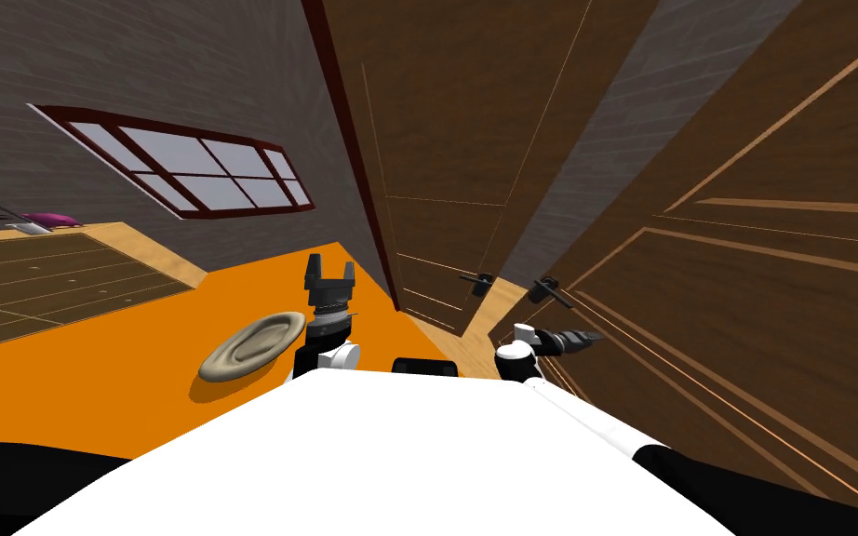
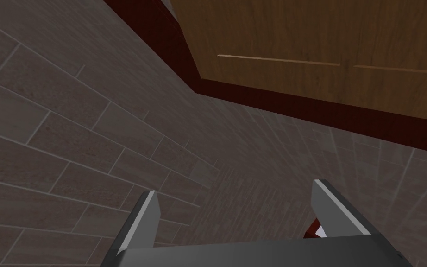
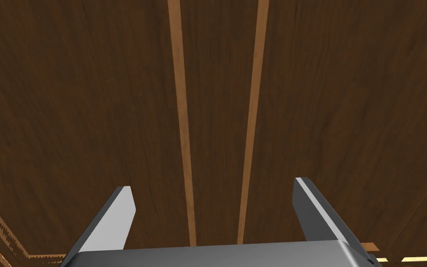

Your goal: Push the door open

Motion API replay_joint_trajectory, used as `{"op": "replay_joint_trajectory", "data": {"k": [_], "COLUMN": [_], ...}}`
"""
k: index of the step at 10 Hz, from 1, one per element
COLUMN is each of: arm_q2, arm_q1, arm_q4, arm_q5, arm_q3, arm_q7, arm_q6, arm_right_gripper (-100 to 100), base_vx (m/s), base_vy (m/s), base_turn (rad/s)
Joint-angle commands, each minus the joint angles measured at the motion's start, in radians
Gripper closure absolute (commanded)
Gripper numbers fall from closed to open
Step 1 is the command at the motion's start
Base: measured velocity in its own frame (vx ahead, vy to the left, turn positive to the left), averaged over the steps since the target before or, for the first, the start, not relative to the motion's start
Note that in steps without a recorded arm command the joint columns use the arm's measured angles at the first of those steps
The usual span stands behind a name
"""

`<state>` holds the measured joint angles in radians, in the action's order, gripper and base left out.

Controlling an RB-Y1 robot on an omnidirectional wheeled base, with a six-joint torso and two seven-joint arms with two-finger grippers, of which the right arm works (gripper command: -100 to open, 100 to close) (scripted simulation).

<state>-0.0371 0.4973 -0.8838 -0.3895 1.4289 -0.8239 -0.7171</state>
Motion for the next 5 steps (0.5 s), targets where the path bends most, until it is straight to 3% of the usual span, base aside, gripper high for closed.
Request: {"op": "replay_joint_trajectory", "data": {"k": [1, 5], "arm_q2": [-0.016, -0.045], "arm_q1": [-0.012, -0.034], "arm_q4": [0.014, 0.021], "arm_q5": [-0.002, -0.010], "arm_q3": [0.004, 0.015], "arm_q7": [-0.001, -0.011], "arm_q6": [-0.015, -0.042], "arm_right_gripper": [-100, -100], "base_vx": [-0.194, -0.172], "base_vy": [-0.101, -0.137], "base_turn": [-0.086, -0.082]}}
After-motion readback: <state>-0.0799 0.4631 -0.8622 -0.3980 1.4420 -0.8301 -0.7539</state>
